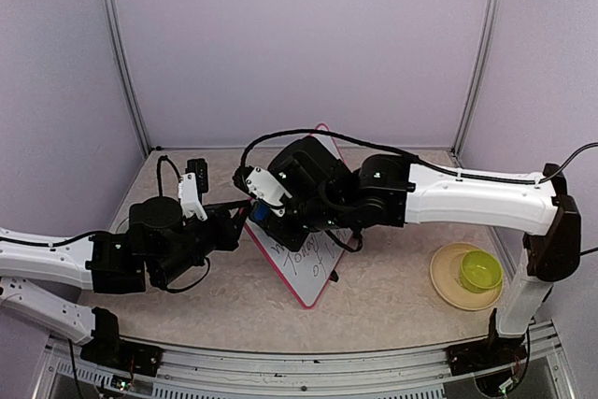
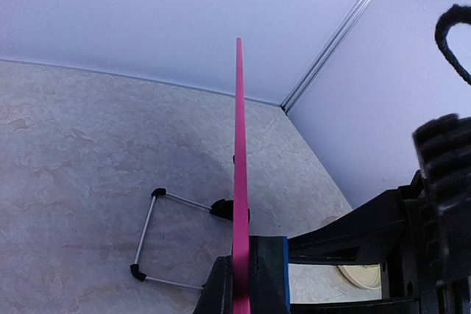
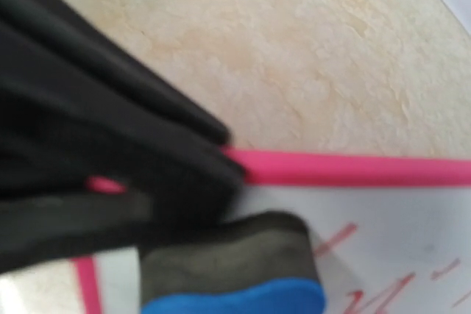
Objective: Erase the whiteboard
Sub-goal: Erase the whiteboard at the center of the board.
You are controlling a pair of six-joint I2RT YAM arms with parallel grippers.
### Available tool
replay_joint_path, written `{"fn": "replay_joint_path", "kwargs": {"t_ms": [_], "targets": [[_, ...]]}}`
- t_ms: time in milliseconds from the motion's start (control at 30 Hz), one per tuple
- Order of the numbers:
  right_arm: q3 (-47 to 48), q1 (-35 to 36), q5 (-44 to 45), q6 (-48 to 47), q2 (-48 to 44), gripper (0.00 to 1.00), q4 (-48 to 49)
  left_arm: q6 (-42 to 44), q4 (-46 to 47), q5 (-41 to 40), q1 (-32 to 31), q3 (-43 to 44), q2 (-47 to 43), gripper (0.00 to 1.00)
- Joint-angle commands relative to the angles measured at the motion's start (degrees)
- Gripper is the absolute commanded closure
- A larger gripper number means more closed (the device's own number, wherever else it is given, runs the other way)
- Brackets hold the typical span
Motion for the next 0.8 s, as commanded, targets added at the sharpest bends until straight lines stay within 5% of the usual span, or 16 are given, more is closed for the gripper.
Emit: {"fn": "replay_joint_path", "kwargs": {"t_ms": [0,233,433,767], "targets": [[-6.2,-2.5,0.5,2.6,-3.1,0.67,0.1,1.0,1.0,0.4,-0.6,-0.3,-0.9,1.0],[-17.2,-3.9,1.0,4.0,-15.7,0.66,1.2,1.3,0.3,-0.8,-0.6,0.0,-1.5,1.0],[-30.0,-11.7,-1.6,9.4,-21.8,0.66,-3.1,1.3,0.9,-0.4,-0.6,0.3,-1.1,1.0],[-43.4,-19.7,-5.9,15.2,-19.2,0.66,-2.7,2.1,1.1,-0.1,-0.6,1.4,0.2,1.0]]}}
